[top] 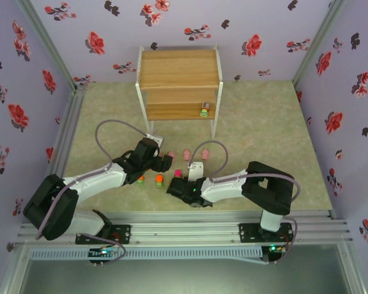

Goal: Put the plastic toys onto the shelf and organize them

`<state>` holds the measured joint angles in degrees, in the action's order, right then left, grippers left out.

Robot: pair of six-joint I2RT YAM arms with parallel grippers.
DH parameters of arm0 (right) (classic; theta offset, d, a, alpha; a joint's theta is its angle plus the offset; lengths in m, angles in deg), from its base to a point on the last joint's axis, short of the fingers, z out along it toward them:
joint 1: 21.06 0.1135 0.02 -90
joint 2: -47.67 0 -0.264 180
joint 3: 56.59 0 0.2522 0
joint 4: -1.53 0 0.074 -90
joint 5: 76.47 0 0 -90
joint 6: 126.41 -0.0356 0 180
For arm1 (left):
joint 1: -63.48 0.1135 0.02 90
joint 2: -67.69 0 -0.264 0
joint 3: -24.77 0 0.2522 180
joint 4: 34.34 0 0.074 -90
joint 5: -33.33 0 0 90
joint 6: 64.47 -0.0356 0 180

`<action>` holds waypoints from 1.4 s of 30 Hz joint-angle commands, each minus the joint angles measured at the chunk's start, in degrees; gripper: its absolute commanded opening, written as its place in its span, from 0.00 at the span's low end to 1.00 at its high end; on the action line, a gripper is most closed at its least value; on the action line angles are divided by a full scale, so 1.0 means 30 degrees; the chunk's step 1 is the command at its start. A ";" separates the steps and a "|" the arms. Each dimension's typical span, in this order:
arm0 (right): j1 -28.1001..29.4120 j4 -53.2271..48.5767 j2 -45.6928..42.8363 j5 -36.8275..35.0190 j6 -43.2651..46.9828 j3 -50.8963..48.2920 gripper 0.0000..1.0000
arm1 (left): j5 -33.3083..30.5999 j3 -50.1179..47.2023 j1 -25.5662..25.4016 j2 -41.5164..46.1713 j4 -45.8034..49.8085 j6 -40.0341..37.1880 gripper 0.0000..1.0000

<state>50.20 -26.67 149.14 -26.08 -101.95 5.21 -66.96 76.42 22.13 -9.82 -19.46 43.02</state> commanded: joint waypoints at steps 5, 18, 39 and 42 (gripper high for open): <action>0.0262 -0.0838 0.1040 -0.0472 -0.1197 -0.0391 0.11 | 0.0235 0.0232 0.0128 -0.0148 -0.0082 0.0174 0.89; 0.0402 -0.1061 0.0046 -0.1512 -0.0795 -0.0607 0.00 | 0.0382 0.0213 0.0132 -0.0097 -0.0139 0.0174 0.89; -0.0996 -0.3477 -0.5171 -0.3076 0.3071 0.0836 0.00 | 0.1102 0.0064 0.0123 0.0086 -0.0505 0.0174 0.89; -0.1579 -0.3609 -0.5593 -0.3170 0.4082 0.1476 0.00 | 0.1226 0.0056 0.0117 0.0079 -0.0566 0.0174 0.89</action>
<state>46.73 -35.43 134.14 -32.42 -93.97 7.06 -64.53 76.42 22.13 -9.87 -20.02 43.02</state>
